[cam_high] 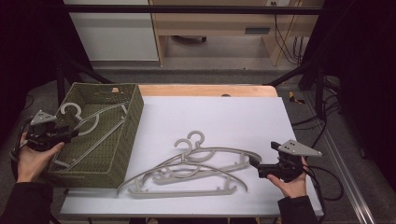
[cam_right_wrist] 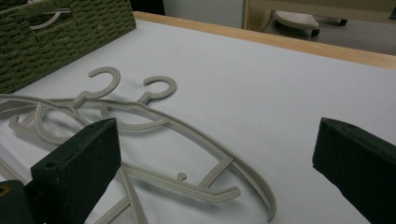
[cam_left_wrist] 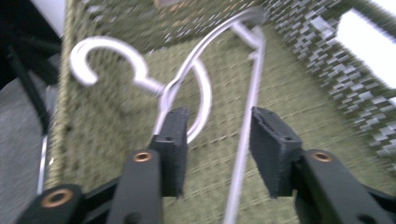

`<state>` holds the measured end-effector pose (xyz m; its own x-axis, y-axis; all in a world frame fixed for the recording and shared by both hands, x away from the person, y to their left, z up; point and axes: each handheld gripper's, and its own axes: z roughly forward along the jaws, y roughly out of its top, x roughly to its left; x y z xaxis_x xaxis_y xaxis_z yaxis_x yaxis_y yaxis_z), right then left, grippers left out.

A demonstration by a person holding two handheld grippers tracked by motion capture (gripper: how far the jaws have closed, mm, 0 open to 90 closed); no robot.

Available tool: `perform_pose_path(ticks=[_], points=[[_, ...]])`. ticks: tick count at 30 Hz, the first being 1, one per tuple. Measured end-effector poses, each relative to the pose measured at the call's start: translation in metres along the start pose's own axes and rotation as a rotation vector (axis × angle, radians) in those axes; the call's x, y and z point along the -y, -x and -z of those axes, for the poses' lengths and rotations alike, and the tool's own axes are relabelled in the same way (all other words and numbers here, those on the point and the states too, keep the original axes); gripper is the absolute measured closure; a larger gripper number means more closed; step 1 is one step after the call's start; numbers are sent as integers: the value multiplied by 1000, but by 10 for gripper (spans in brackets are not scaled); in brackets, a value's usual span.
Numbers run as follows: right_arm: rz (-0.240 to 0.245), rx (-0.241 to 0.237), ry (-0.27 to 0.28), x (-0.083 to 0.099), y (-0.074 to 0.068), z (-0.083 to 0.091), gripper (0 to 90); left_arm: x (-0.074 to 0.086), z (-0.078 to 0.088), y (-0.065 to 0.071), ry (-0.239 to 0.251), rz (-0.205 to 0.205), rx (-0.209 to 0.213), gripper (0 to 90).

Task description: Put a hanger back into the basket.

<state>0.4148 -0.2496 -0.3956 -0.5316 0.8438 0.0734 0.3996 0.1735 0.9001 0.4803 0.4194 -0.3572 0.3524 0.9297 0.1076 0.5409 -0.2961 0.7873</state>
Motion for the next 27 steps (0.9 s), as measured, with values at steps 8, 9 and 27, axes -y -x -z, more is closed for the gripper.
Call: perform_pose_path(ticks=[8,9,27], points=[[9,-6,6,-2,-1,1,16,-7,12,41,161,25,153,304],[10,-11,8,-2,-2,1,16,-7,12,46,183,28,173,287],[26,-51,39,-9,-11,2,23,-3,15,134,272,-67,330,80]])
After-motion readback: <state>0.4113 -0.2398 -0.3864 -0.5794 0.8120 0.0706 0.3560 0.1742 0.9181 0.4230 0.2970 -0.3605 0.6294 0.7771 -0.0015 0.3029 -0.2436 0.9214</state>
